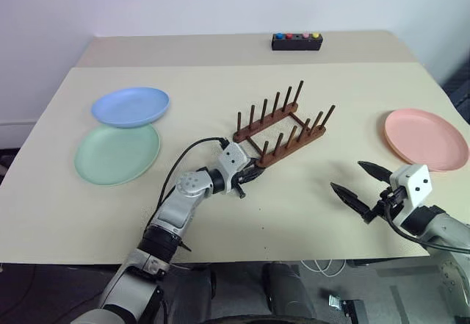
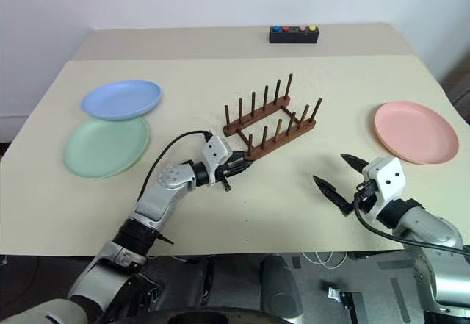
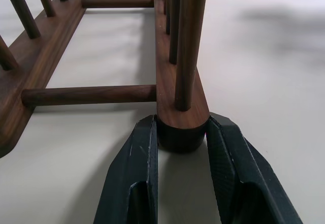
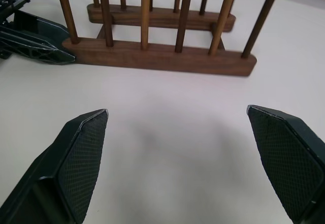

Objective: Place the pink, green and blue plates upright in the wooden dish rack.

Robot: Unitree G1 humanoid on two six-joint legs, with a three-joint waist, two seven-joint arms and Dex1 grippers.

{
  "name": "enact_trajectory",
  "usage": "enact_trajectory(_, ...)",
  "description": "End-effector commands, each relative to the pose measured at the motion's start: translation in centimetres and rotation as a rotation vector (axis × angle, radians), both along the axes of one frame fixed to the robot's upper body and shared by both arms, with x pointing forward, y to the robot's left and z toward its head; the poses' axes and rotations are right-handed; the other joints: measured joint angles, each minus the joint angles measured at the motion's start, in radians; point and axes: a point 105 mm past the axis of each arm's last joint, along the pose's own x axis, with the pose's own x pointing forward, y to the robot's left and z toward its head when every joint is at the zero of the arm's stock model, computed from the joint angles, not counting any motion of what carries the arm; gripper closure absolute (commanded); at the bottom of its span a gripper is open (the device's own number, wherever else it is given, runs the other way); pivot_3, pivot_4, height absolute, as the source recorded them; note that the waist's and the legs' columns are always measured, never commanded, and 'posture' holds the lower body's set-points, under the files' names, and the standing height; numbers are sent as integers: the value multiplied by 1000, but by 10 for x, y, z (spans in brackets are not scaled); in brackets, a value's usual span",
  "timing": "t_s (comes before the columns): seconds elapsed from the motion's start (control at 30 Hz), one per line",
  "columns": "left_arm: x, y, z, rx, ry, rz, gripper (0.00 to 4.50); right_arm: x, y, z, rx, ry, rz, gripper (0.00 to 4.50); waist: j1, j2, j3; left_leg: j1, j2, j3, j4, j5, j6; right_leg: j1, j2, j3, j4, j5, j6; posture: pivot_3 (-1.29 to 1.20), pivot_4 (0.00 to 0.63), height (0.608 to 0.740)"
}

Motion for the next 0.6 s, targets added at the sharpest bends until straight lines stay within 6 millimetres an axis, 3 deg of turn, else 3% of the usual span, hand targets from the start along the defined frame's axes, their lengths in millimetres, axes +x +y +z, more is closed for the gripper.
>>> enact_trajectory(0.03, -17, 17, 16, -33, 24, -175, 3597, -2, 6, 6, -46, -21, 42, 0, -1, 0, 0, 0, 0, 0, -1, 0, 0, -1, 0, 0, 0, 1, -1, 0, 150, 740)
enact_trajectory(0.23, -26, 32, 16, 50, 29, -305, 3597, -1, -1, 6, -53, -13, 34, 0, 8, 0, 0, -4, 0, 0, 0, 0, 0, -2, 0, 0, -3, 1, -2, 0, 150, 740)
enact_trajectory(0.43, -27, 15, 14, 112, -31, -412, 3597, -5, 0, -2, -62, 21, 44, 0, 9, 0, 0, -7, 0, 0, 1, 0, 1, -2, -1, 0, -7, 2, -3, 0, 150, 740)
enact_trajectory(0.6, -15, 5, 11, 138, -46, -433, 3597, -7, 0, -3, -62, 19, 33, 0, 6, 0, 0, -8, 0, 0, 1, -1, 1, -4, 0, 0, -7, 2, -2, 0, 150, 740)
